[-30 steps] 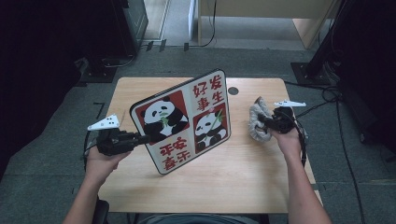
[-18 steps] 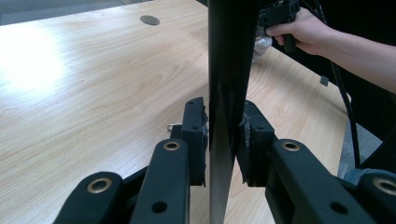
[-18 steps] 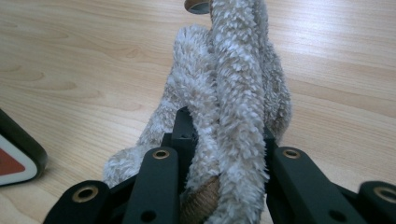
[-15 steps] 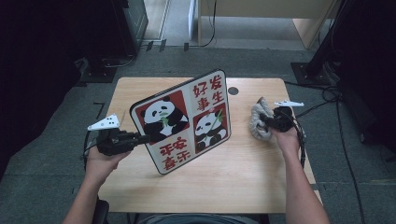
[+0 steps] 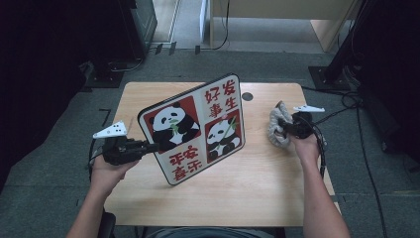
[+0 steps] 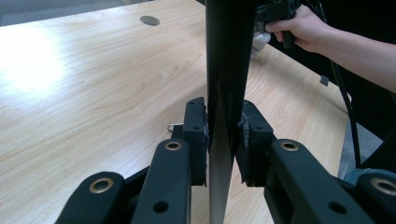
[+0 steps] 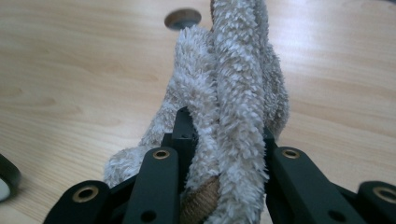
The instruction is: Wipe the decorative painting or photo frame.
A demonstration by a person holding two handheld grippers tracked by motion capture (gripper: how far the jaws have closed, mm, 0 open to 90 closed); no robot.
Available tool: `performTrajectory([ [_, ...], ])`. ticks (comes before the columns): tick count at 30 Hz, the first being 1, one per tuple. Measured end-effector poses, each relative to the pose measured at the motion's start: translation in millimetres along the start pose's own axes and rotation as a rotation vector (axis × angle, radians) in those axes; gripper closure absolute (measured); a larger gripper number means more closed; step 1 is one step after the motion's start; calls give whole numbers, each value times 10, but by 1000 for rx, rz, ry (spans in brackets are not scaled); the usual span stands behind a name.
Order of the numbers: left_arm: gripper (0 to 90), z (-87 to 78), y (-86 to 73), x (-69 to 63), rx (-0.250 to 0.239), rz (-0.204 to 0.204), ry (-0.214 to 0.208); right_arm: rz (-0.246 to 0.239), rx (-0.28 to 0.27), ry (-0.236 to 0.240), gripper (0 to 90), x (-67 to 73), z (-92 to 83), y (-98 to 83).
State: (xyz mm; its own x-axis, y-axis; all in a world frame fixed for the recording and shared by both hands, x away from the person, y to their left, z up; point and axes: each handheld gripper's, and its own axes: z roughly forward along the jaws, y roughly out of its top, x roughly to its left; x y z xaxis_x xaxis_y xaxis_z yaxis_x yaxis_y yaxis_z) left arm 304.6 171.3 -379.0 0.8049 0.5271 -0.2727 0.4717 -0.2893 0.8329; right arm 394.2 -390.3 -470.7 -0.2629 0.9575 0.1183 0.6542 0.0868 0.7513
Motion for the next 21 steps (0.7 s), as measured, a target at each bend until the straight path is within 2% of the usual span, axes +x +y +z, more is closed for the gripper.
performTrajectory([
  [5, 765, -1, 0, -2, 0, 0, 2, -26, 23, 15, 717, 58, 103, -49],
  [11, 764, 0, -3, 0, 1, -3, 0, -18, 29, 19, 689, 77, 161, -73],
  [13, 762, 4, -4, 1, 1, -4, -1, -11, 28, 23, 659, 67, 155, -73],
  [17, 745, 5, -7, -2, 3, -6, 4, 32, 27, 44, 556, 62, 143, -61],
  [21, 681, 7, -16, -4, 12, -10, 13, 54, 24, 64, 466, 73, 123, -36],
])
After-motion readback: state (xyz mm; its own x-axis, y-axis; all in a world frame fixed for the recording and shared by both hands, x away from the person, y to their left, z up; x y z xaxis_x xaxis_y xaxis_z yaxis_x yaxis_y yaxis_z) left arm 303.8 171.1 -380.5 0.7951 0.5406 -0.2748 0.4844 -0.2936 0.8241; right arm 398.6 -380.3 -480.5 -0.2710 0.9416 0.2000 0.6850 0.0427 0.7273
